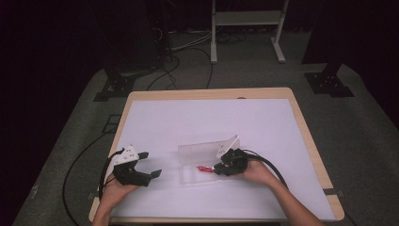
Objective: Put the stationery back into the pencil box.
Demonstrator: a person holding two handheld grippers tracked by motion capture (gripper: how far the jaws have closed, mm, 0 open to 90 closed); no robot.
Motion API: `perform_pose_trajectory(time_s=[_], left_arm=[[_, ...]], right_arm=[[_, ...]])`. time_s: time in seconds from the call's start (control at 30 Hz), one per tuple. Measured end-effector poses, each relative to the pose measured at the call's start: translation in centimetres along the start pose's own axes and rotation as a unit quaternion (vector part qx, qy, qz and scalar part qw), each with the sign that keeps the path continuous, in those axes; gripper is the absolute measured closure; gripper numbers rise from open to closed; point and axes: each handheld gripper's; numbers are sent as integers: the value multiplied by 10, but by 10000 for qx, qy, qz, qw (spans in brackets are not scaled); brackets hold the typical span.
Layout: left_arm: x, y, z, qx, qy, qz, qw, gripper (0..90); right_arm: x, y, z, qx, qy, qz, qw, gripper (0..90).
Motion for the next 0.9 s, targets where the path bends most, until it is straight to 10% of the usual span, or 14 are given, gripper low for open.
perform_pose_trajectory(time_s=[0.9], left_arm=[[1,-2,1,-5,21,-43,10000,104]], right_arm=[[-11,49,-22,-808,-693,-160,9942,509]])
Point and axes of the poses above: each handheld gripper's, and its own axes: y roughly backward along the jaws, z roughly out of its top, x roughly to its left, and after that the axes turned 9 degrees about -y, right-handed
